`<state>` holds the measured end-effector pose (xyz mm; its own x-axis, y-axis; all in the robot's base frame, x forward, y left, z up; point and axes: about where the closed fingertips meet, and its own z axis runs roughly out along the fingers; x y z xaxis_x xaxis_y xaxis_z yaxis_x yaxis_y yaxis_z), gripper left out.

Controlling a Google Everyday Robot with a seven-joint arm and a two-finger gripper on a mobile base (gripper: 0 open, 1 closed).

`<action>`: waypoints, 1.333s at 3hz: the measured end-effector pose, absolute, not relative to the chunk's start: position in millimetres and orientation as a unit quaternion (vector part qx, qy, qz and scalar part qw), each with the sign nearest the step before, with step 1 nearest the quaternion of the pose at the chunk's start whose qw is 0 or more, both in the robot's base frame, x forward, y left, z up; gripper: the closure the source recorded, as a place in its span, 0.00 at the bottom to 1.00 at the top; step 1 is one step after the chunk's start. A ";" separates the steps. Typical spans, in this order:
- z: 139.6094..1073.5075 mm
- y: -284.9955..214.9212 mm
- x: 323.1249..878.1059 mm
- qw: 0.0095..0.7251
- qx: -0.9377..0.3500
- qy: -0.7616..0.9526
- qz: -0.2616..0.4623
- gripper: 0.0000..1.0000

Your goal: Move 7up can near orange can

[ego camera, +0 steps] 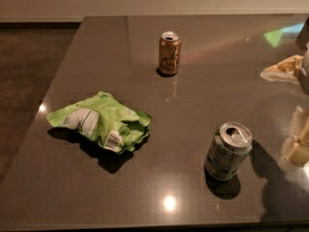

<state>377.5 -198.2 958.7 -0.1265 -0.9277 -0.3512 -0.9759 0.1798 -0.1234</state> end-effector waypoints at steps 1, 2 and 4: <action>936.0 -181.5 360.5 0.195 -0.650 0.730 0.089 0.00; 915.0 -166.1 356.9 0.210 -0.659 0.714 0.109 0.00; 897.5 -144.9 358.9 0.236 -0.664 0.694 0.147 0.17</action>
Offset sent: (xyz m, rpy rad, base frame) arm -0.0248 0.0476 -0.0699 0.1620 -0.0053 0.1294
